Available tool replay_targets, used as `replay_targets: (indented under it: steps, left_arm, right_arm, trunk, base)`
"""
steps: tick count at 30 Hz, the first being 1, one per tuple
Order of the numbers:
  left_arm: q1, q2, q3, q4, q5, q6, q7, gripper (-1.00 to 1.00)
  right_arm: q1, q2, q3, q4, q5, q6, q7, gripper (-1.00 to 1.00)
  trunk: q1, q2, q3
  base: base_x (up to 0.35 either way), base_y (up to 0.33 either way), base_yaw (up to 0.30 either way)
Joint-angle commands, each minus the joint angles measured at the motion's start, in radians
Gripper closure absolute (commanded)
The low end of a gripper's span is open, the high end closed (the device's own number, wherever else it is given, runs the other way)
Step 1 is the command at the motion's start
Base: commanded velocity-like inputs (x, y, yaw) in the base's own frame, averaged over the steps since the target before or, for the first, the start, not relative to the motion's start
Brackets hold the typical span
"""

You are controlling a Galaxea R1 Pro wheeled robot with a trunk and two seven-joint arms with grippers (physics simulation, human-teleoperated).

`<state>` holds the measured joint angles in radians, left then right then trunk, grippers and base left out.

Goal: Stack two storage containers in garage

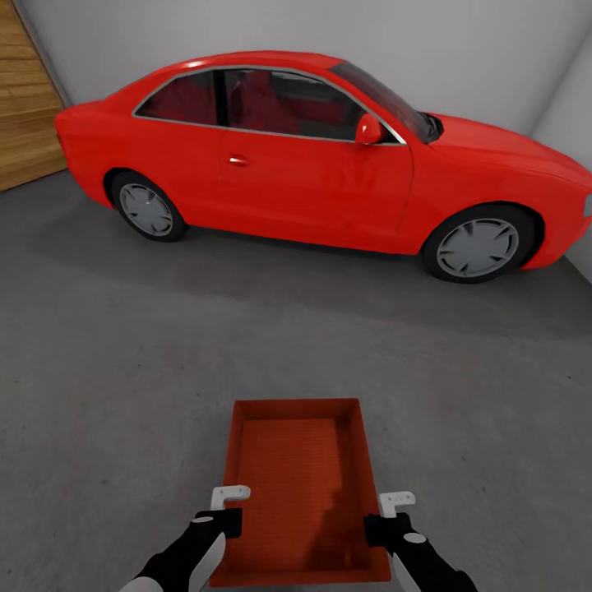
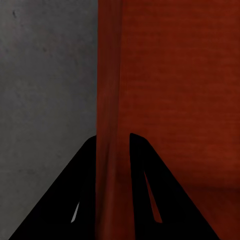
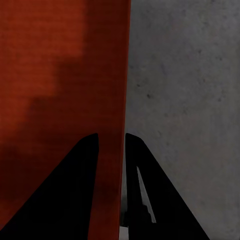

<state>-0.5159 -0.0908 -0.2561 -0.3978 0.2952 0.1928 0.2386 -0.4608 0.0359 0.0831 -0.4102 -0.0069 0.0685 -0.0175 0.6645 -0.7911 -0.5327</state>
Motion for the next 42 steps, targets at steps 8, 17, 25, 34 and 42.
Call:
replay_targets:
  steps: [8, 17, 25, 34, 42]
  left_arm:
    - [0.000, -0.084, 0.008, -0.055, -0.017, 0.007, 0.011, 1.00]
    - [0.000, -0.084, 0.008, -0.055, -0.017, 0.007, 0.011, 1.00]
    - [0.000, -0.084, 0.008, -0.055, -0.017, 0.007, 0.011, 1.00]
    - [0.000, -0.084, 0.008, -0.055, -0.018, 0.007, 0.011, 1.00]
    - [0.000, -0.084, 0.008, -0.055, -0.018, 0.008, 0.010, 1.00]
  right_arm:
    - [0.001, 0.058, 0.000, 0.001, 0.002, 0.006, -0.002, 1.00]
    - [0.001, 0.058, 0.000, 0.000, 0.002, 0.007, -0.003, 1.00]
    - [0.001, 0.058, 0.000, 0.001, 0.001, 0.007, -0.002, 1.00]
    - [0.001, 0.058, 0.000, 0.000, 0.002, 0.011, -0.005, 1.00]
    - [0.001, 0.057, 0.000, 0.000, 0.002, 0.006, -0.003, 1.00]
  trunk:
    - [0.031, -0.057, -0.026]
    - [0.065, -0.120, -0.054]
    - [0.088, -0.162, -0.073]
    - [0.088, -0.162, -0.073]
    - [0.108, -0.197, -0.089]
  base:
    - [0.000, 0.000, 0.000]
    - [0.000, 0.000, 0.000]
    - [0.000, 0.000, 0.000]
    - [0.000, 0.000, 0.000]
    - [0.000, 0.000, 0.000]
